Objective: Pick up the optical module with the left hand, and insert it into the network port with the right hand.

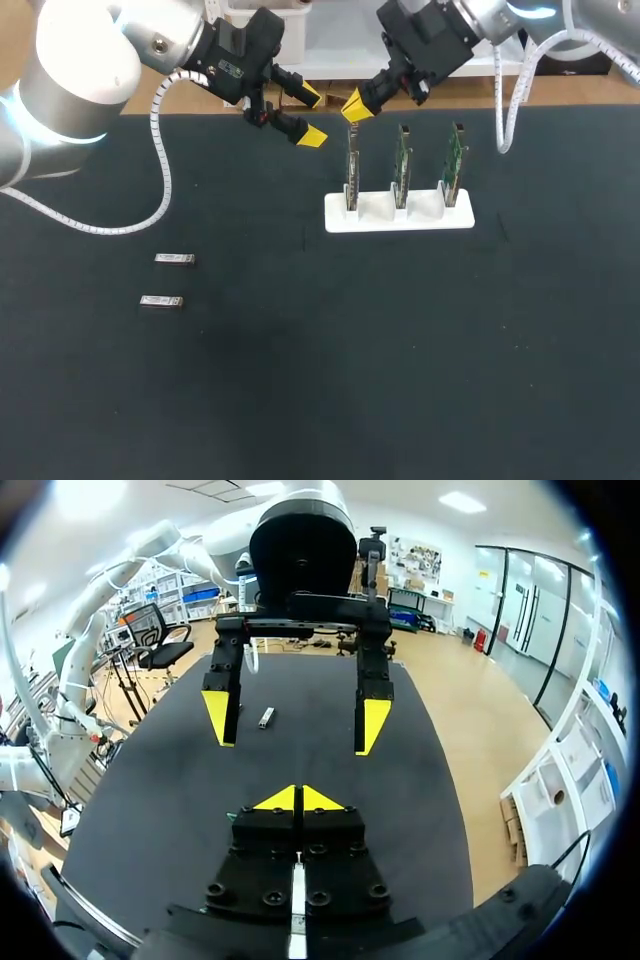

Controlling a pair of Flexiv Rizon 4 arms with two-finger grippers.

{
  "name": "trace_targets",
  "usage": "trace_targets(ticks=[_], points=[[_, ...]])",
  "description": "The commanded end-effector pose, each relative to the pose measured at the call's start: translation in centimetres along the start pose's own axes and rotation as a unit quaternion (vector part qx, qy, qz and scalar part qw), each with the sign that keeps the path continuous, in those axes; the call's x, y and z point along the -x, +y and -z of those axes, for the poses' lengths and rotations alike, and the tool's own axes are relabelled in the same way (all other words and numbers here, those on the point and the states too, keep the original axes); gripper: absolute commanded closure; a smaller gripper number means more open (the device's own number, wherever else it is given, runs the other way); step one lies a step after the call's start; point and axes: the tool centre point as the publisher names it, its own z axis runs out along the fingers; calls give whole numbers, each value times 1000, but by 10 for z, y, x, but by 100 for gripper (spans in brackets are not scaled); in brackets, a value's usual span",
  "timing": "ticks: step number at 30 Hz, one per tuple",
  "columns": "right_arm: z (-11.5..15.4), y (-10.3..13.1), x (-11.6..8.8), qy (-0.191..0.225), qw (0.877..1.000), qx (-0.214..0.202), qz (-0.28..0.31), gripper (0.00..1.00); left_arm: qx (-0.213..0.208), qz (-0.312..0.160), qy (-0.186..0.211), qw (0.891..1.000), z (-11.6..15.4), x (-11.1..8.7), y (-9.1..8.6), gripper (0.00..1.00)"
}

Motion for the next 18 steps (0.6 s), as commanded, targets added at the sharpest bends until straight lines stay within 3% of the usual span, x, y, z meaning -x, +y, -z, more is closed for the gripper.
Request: trace_targets(ticks=[1,18], points=[[-13,3,-17,3,1000,4,-4,100,-2,1,3,1000,0,1,2,0],[-20,5,-31,14,1000,2,-13,100,-2,1,3,1000,0,1,2,0]])
